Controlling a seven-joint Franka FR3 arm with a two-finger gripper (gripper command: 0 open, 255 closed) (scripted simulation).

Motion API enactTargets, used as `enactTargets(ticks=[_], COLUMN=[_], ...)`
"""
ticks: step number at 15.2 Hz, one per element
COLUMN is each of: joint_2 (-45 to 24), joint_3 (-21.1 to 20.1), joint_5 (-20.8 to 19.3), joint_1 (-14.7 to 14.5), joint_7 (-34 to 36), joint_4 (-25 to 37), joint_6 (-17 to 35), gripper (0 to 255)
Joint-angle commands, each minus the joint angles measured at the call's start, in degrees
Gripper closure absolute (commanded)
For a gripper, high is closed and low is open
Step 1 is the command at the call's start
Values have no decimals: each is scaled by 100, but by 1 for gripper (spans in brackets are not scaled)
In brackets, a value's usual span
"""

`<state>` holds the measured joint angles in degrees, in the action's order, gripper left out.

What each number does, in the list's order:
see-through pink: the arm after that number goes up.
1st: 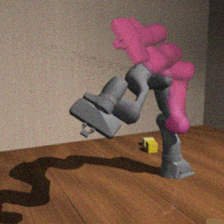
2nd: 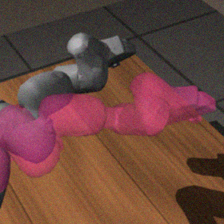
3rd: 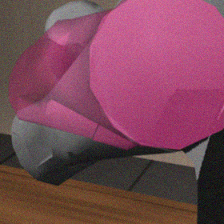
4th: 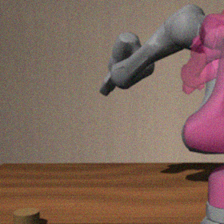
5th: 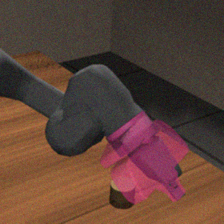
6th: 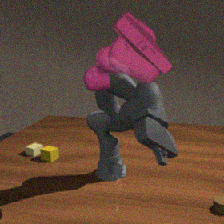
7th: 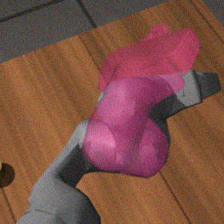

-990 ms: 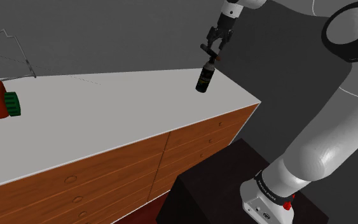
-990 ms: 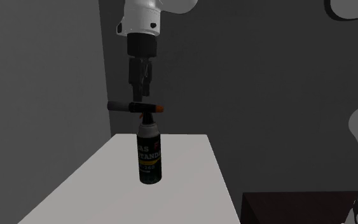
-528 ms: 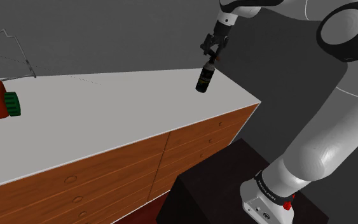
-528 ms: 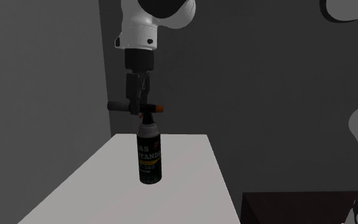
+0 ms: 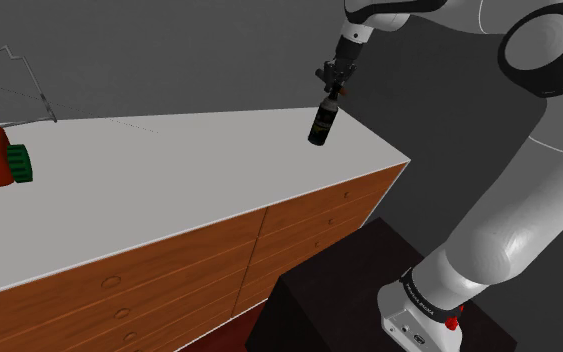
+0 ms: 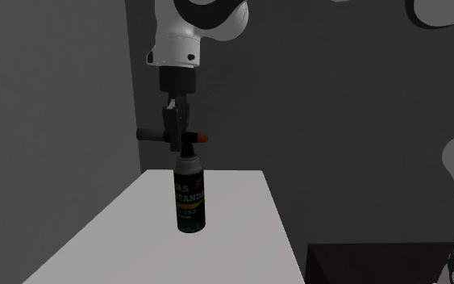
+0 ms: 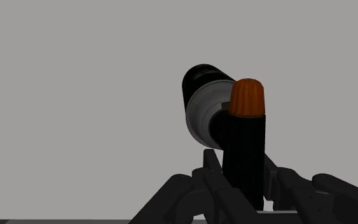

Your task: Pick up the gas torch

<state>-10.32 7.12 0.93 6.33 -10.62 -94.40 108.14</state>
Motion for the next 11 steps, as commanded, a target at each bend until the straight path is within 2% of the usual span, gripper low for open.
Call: enactTargets(ticks=[1,4,11], joint_2=[-2,-3,-5], joint_3=[-3,-4,0], joint_5=[3,2,1], joint_1=[-2,-4,1], joint_7=[0,4,3], joint_4=[-3,2,544], joint_6=[-2,-6,-546], gripper=[255,255,255])
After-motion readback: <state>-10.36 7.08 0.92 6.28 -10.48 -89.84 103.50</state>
